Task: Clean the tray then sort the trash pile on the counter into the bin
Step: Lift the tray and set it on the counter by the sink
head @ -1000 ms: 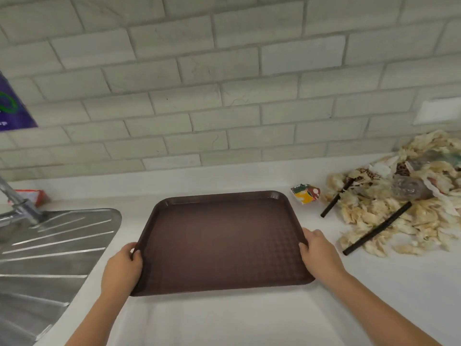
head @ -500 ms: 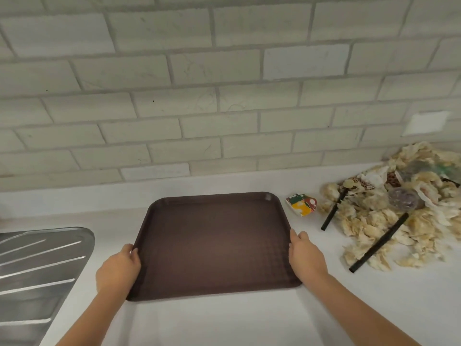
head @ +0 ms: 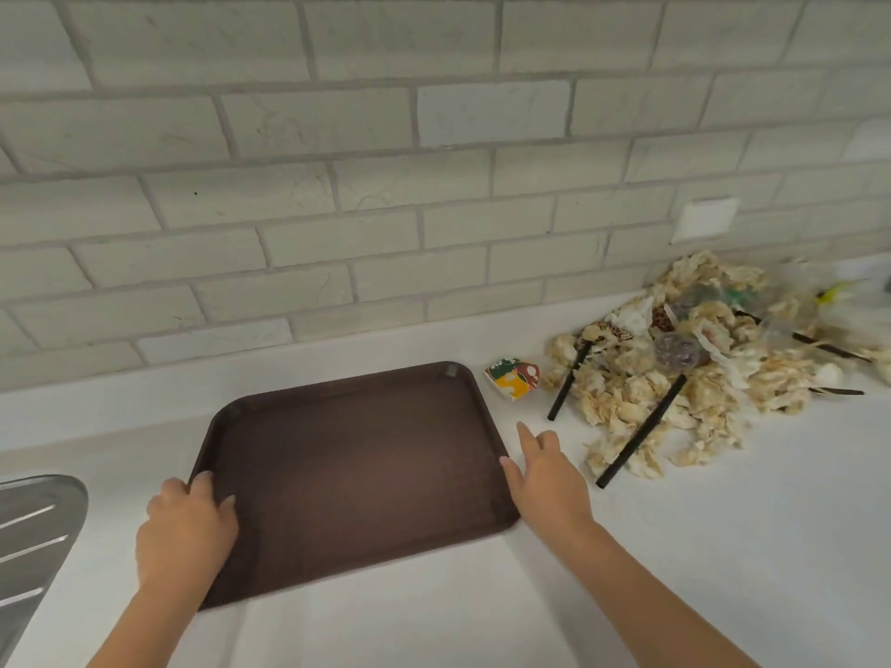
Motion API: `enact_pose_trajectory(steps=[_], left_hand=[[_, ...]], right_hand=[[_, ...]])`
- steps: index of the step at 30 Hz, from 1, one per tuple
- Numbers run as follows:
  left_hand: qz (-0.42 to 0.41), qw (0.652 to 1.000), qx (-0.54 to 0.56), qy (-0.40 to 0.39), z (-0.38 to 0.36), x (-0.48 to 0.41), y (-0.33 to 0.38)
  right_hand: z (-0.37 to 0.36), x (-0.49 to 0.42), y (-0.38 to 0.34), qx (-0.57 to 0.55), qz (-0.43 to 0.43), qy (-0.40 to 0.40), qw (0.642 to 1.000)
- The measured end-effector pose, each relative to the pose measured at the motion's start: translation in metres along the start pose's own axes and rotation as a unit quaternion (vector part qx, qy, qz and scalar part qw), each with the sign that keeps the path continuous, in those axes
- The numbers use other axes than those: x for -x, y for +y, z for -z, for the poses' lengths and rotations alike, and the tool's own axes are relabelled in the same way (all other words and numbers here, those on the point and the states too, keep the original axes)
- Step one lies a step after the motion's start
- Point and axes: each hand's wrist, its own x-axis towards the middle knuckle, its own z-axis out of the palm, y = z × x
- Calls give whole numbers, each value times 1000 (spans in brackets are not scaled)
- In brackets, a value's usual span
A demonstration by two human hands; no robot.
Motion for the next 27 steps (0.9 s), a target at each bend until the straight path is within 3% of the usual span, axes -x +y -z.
enact_pose_trajectory(steps=[2, 5, 10, 15, 20, 27], left_hand=[[-56, 998, 37, 18, 4, 14, 25], [-128, 981, 142, -24, 7, 46, 71], [-249, 921, 284, -98, 5, 110, 152], [-332, 873, 322, -152, 2, 159, 236], [-319, 870, 340, -159, 6, 200, 320], [-256, 882, 368, -145, 11, 233, 440]], right_hand=[[10, 23, 18, -75, -6, 32, 997], [20, 58, 48, -163, -20, 62, 985], [40, 100, 105, -228, -61, 94, 967], [70, 122, 178, -298, -84, 135, 941], [101, 118, 261, -344, -86, 133, 926], [150, 94, 381, -340, -52, 109, 933]])
